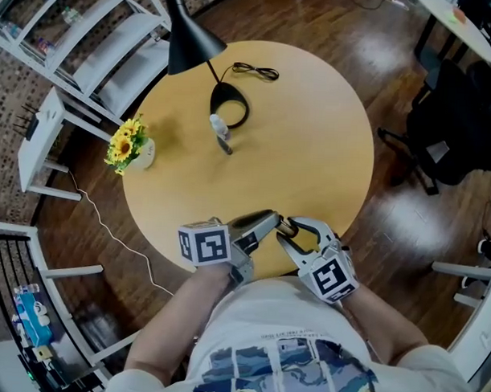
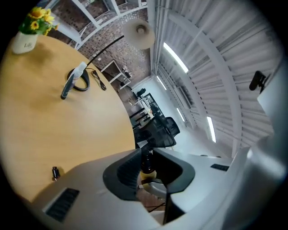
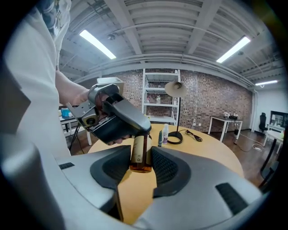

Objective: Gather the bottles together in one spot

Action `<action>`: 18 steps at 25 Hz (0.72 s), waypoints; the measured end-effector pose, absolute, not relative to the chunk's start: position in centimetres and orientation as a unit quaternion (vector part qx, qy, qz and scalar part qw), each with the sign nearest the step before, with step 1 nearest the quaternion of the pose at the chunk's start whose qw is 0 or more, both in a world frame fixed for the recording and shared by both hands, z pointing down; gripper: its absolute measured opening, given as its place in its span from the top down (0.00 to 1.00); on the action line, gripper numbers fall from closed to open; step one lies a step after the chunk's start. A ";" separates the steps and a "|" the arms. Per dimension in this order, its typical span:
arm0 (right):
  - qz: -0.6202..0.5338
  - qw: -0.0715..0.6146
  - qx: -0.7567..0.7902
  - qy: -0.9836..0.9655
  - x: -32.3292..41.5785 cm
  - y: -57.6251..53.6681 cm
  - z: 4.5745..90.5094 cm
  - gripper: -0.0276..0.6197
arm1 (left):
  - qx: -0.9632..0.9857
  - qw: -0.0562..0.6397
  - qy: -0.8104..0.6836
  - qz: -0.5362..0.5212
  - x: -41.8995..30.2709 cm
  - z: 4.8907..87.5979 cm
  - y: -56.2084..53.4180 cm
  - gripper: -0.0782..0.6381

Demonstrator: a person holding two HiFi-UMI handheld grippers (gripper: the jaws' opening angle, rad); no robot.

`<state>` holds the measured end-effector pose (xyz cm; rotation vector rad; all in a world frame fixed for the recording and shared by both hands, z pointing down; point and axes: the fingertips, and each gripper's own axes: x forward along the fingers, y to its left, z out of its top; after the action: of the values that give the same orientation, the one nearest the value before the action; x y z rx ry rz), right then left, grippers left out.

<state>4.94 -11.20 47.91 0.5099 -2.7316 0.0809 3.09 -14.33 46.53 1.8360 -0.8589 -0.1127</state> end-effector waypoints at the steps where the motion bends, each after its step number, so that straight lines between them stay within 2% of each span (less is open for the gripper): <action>1: 0.031 0.178 0.179 -0.967 5.0 -11.6 48.0 0.70 | 0.777 0.512 -0.363 -0.031 3.1 46.4 -14.7 0.78; 4: 0.032 0.183 0.183 -0.965 5.1 -13.0 48.4 0.70 | 0.802 0.443 -0.398 0.033 2.4 46.4 -16.4 0.78; 11: 0.065 0.209 0.205 -0.954 7.5 -16.1 50.4 0.70 | 0.808 0.214 -0.515 0.192 -0.5 46.5 -23.9 0.78; 13: 0.071 0.217 0.214 -0.950 8.1 -16.7 50.8 0.70 | 0.795 0.189 -0.539 0.203 -1.7 47.0 -26.3 0.78; 18: 0.088 0.228 0.231 -0.942 9.6 -17.8 51.8 0.70 | 0.756 0.179 -0.591 0.218 -4.7 49.7 -31.8 0.78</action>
<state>9.62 -17.77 51.81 0.6352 -2.5933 0.2429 -4.65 -31.83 49.67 2.1371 -1.6705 0.6165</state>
